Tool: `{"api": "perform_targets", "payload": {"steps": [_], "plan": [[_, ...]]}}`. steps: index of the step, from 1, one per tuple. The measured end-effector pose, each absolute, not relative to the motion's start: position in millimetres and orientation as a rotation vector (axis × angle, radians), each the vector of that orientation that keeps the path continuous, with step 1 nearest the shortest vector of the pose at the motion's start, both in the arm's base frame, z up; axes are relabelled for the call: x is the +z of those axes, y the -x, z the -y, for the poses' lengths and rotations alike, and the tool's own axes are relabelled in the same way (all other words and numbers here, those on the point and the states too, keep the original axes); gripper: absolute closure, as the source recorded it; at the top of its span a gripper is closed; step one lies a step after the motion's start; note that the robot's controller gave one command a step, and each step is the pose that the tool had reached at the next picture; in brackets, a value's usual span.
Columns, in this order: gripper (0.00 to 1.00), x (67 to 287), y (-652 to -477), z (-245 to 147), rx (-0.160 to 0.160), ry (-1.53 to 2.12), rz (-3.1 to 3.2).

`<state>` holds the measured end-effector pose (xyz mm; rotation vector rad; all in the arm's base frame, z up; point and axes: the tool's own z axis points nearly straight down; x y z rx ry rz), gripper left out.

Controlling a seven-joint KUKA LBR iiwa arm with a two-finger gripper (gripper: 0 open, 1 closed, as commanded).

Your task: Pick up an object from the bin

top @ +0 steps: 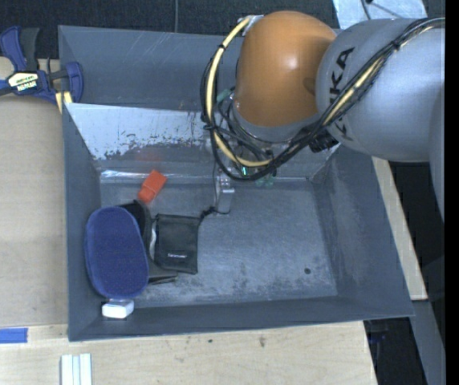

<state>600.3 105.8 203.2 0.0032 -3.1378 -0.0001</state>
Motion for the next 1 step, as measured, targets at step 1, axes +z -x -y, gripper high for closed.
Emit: {"api": "perform_targets", "payload": {"steps": [1], "plan": [[0.0,65.9,-551.4,-139.6,0.0,0.067,3.137]]}}
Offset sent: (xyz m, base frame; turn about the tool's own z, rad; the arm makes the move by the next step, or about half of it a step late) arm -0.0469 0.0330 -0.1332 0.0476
